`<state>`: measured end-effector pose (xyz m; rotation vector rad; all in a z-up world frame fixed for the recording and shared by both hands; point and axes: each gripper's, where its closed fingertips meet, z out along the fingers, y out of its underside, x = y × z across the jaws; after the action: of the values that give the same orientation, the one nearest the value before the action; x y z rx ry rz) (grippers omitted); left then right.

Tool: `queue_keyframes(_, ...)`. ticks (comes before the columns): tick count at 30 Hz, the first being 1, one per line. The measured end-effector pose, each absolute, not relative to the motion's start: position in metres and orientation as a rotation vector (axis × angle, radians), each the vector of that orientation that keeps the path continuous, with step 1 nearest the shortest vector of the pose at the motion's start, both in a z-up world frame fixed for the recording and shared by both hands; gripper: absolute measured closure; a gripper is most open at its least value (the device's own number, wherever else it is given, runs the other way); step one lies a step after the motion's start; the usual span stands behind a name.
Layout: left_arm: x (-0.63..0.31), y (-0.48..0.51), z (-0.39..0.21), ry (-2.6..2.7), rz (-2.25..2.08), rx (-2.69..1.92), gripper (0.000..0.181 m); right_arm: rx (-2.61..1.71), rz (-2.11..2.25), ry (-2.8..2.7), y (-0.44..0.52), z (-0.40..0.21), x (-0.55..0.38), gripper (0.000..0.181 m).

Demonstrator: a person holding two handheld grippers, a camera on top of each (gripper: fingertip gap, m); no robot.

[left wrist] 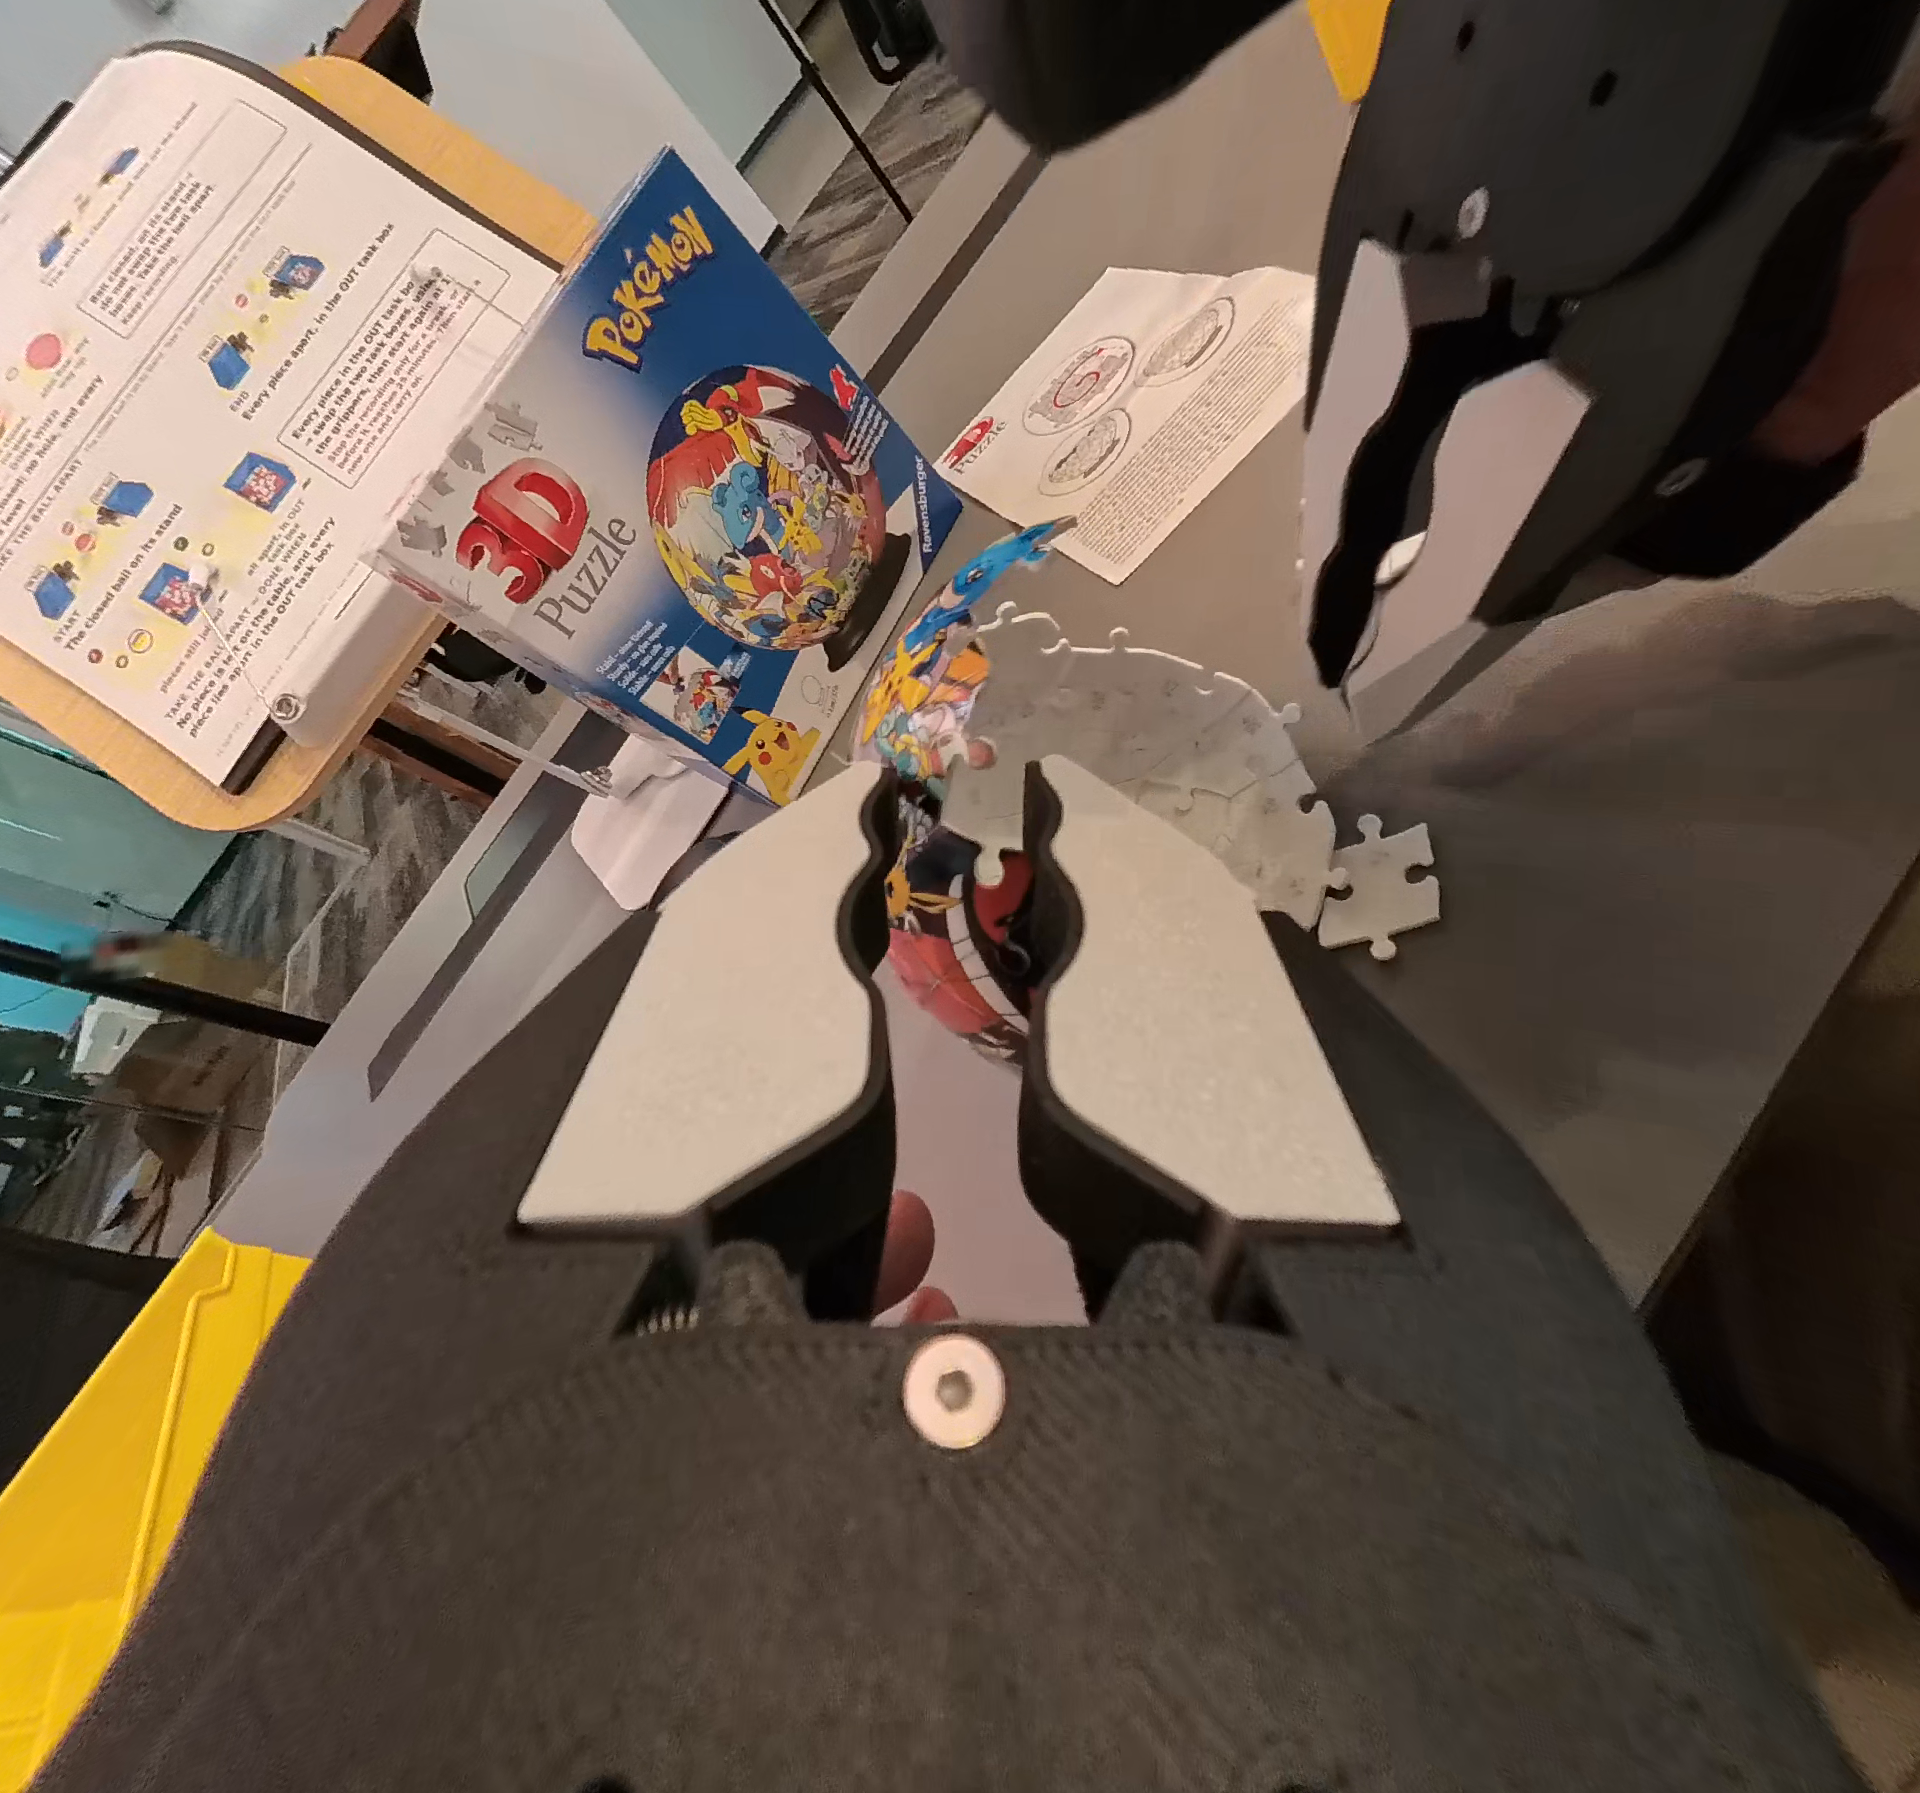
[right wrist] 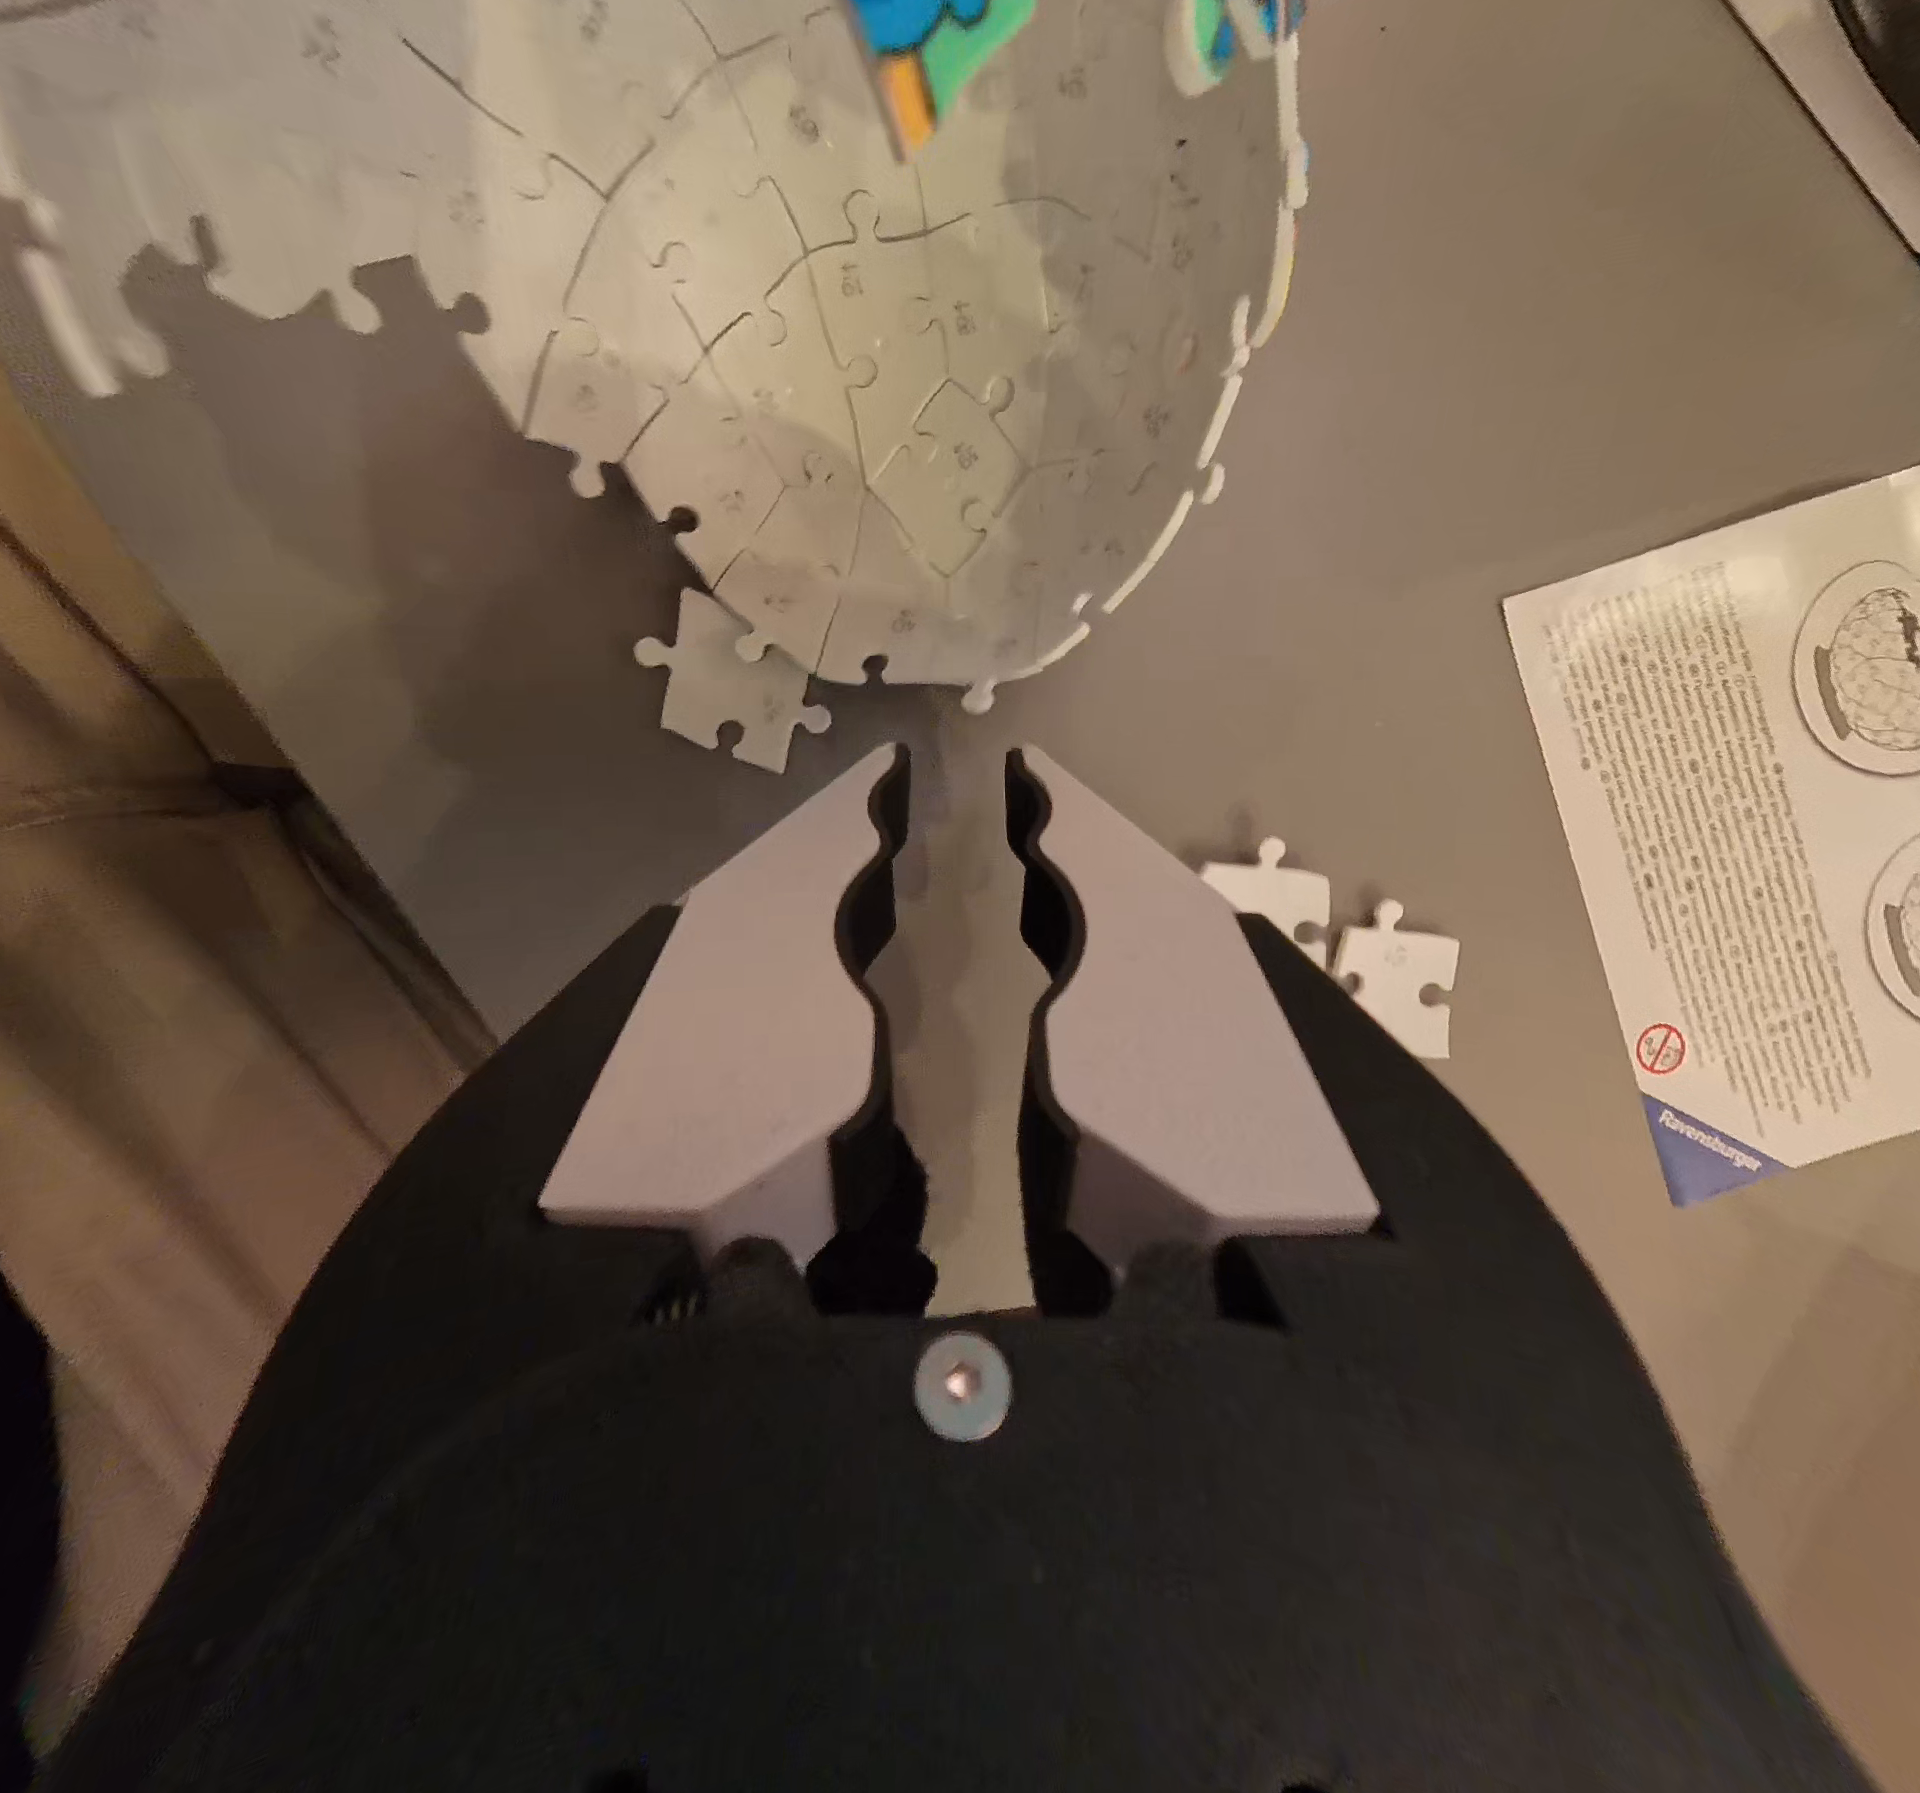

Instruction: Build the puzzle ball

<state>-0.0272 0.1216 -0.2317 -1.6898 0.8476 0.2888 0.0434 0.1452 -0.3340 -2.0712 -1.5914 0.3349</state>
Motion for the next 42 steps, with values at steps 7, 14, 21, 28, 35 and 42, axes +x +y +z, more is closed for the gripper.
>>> queue_keyframes(7,-0.024,0.121,-0.231,0.851,0.292,-1.679,0.159,-1.954,0.453,-1.7,0.118,-0.334,0.026,0.169)
queue_keyframes(14,-0.025,0.121,-0.23,0.852,0.302,-1.675,0.159,-1.919,0.457,-1.722,0.125,-0.344,0.013,0.177)
queue_keyframes(21,-0.023,0.119,-0.229,0.86,0.309,-1.664,0.159,-1.906,0.47,-1.727,0.124,-0.345,0.011,0.178)
queue_keyframes(28,-0.023,0.117,-0.228,0.855,0.311,-1.66,0.159,-1.872,0.458,-1.767,0.123,-0.347,0.01,0.178)
queue_keyframes(35,-0.022,0.113,-0.227,0.854,0.294,-1.662,0.157,-1.853,0.448,-1.775,0.125,-0.347,0.011,0.178)
queue_keyframes(42,-0.02,0.109,-0.227,0.857,0.284,-1.66,0.157,-1.812,0.421,-1.807,0.124,-0.347,0.012,0.178)
